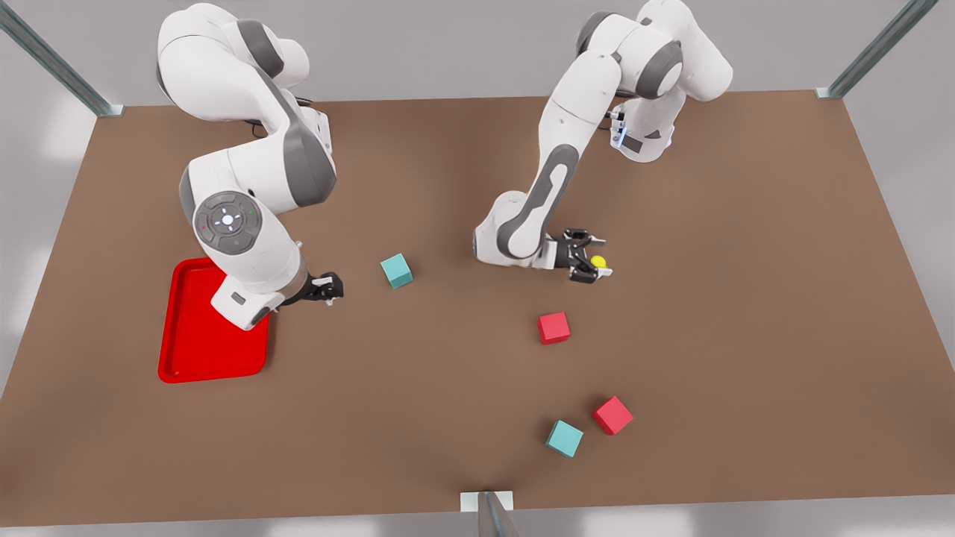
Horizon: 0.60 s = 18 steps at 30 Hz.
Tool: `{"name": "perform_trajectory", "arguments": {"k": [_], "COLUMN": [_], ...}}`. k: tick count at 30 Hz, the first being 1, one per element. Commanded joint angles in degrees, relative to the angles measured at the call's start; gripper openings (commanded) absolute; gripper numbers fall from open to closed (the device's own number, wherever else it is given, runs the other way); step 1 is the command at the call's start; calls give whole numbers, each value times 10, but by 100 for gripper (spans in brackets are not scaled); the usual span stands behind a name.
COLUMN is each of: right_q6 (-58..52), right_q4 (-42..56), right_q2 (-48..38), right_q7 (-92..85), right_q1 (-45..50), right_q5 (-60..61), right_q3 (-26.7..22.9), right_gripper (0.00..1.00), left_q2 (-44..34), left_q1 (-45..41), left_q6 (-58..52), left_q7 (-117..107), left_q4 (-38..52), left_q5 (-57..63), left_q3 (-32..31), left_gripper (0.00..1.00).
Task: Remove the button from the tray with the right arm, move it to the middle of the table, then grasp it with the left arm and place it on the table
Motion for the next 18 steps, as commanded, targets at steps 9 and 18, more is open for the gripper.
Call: {"name": "perform_trajectory", "arguments": {"k": [9,18], "right_q6": [4,-1], "right_q4": [-1,-5], "right_q2": [3,2], "right_q7": [-3,1], "right_q1": [-51,-48], "right_q5": [79,50], "right_q3": [2,2], "right_gripper": [100,100], "left_q2": [-276,-363], "left_q1": [429,422], "left_q6": [-42,-41], "left_q7": [1539,1629], "left_q4": [249,190], "left_q5": [-367,-369], "left_q3": [-106,-104], "left_gripper": [100,100]}}
